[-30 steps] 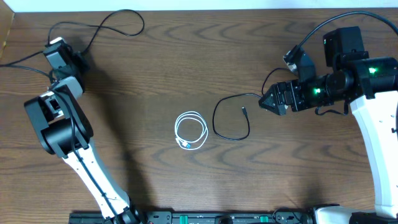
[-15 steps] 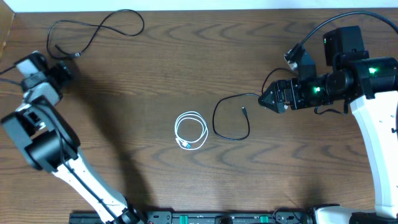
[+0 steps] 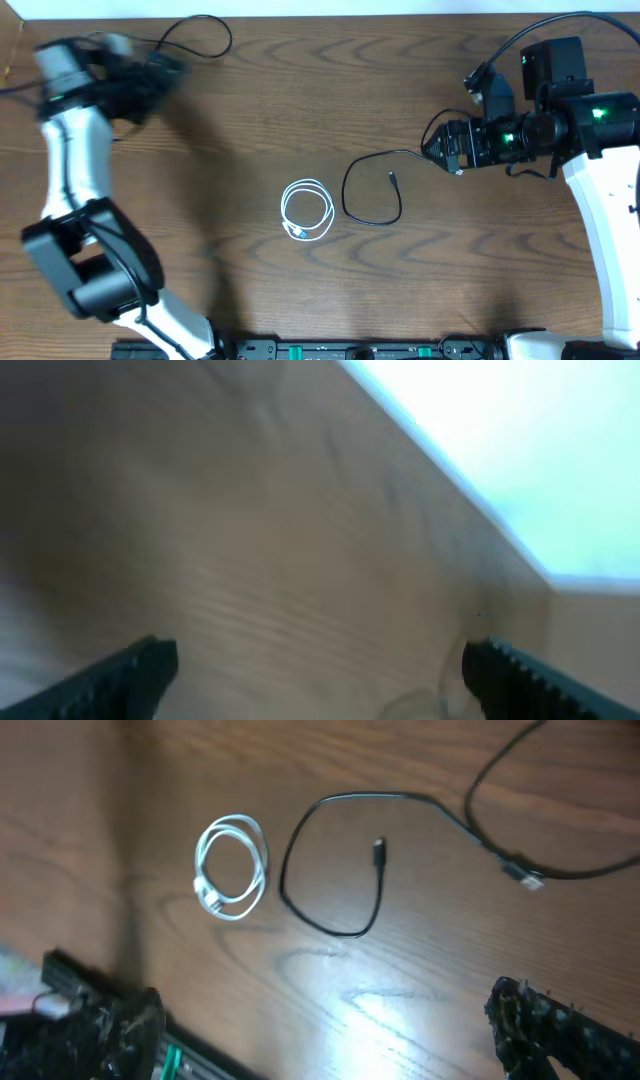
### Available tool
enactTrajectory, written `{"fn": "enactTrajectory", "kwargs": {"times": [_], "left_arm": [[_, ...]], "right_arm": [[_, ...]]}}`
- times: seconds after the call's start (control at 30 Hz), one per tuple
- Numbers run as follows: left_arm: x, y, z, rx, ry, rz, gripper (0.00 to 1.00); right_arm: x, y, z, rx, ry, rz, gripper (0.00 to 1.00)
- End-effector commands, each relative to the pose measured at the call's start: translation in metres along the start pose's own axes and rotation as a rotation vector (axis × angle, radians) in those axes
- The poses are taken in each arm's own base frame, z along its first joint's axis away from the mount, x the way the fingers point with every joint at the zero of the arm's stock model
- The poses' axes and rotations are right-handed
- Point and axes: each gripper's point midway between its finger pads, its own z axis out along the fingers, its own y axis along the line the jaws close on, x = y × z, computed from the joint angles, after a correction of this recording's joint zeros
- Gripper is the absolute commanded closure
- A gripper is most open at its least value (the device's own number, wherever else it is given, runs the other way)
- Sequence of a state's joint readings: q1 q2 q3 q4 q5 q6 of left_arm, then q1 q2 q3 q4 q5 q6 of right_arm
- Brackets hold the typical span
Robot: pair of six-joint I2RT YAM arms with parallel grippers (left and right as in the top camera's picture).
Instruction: Untangle cables
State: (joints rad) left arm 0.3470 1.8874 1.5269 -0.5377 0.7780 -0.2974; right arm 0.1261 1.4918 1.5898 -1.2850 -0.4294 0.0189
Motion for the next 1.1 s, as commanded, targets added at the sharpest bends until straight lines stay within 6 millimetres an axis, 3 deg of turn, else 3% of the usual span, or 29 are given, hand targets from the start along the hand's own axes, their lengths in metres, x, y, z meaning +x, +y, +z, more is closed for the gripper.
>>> {"fn": "enactTrajectory", "kwargs": {"times": [0.0, 0.07, 0.2, 0.4, 0.57, 0.7, 0.9, 1.07], "left_arm": [[0.075, -0.022, 0.045, -0.027, 0.229, 0.031, 0.04], [0.105, -0.022, 0.058, -0.130, 0.304, 0.078, 0.04], [0.146, -0.029, 0.074, -0.287, 0.379, 0.191, 0.04], [0.186, -0.053, 0.092, -0.351, 0.423, 0.351, 0.04], [0.218, -0.087, 0.115, -0.267, 0.455, 0.543, 0.04], [0.238, -0.105, 0.135, -0.208, 0.461, 0.704, 0.04], [0.254, -0.132, 0.164, -0.138, 0.402, 0.807, 0.04], [0.282, -0.150, 0.187, -0.054, 0.403, 0.980, 0.04]], "right_arm": [[0.001, -0.041, 0.010, 0.136, 0.022, 0.162, 0.01], [0.002, -0.059, 0.011, 0.167, 0.025, 0.232, 0.01], [0.010, -0.085, 0.015, 0.172, 0.045, 0.376, 0.01], [0.017, -0.078, 0.042, 0.050, 0.090, 0.429, 0.01], [0.020, -0.096, 0.057, 0.106, 0.074, 0.539, 0.01], [0.019, -0.107, 0.050, 0.130, 0.049, 0.609, 0.01], [0.031, -0.135, 0.018, 0.147, 0.003, 0.732, 0.01], [0.042, -0.146, -0.006, 0.102, -0.023, 0.796, 0.01]]}}
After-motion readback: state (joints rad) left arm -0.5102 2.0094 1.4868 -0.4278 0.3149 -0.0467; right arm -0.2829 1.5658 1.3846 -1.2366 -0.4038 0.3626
